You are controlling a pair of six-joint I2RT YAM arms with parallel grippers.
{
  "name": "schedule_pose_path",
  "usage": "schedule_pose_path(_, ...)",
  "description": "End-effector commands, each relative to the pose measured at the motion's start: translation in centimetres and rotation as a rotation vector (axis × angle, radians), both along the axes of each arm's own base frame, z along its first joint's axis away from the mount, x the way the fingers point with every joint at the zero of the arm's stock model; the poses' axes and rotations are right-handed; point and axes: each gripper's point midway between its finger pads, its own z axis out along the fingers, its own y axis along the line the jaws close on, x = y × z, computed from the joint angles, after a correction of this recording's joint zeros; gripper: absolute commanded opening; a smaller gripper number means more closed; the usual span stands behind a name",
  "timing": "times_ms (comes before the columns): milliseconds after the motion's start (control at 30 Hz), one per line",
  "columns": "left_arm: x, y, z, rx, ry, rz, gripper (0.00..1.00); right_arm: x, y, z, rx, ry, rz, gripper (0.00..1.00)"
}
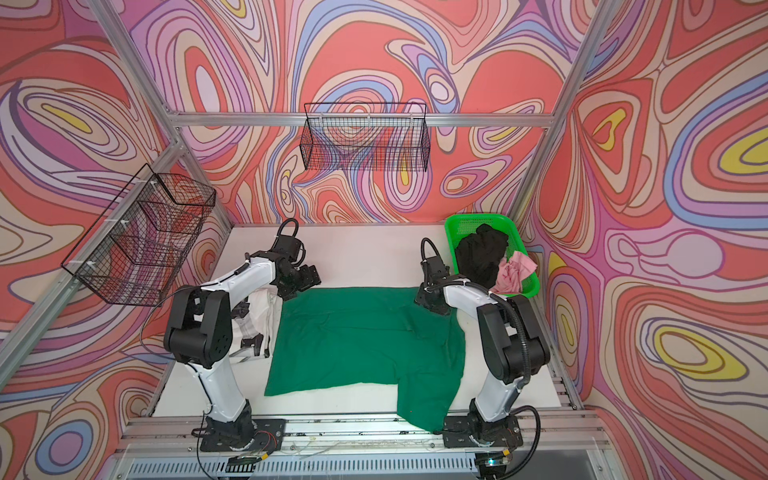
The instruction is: Fold and stack the t-shirts
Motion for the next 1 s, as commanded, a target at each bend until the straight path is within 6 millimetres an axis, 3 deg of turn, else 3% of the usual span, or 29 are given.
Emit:
schedule_pose_path(0,-0.5,0.3,-1.8,0.008,0.066,0.028,0.90,0.4,-0.7,-0.7,-0.023,-0.013,-0.015,0.64)
schedule_pose_path(133,0.0,0.8,-2.9,0.047,0.088,0.029,0.90,0.8,-1.4,-0.5,-0.030,-0.023,-0.037,0.66)
schedule_pose_path(200,0.5,0.9,-3.2,0.064,0.096,0.023,0.90,0.8,-1.5,-1.9,-0.029,0.015,-0.038,0.68)
schedule_pose_path(433,2.0,1.2,-4.1,0.111,0.116,0.005,0.90,1.2,-1.1,-3.1,-0.004,0.024,-0.054,0.71)
schedule_pose_path(667,4.1,1.4,-4.4,0.154,0.117,-0.021,0.90,2.9,-0.6,-4.5,0.035,0.035,-0.071,0.72)
schedule_pose_path(967,9.6,1.7,-3.0,0.169,0.062,-0.038,0.93,6.5,0.4,-5.4,0.067,0.018,-0.063,0.79)
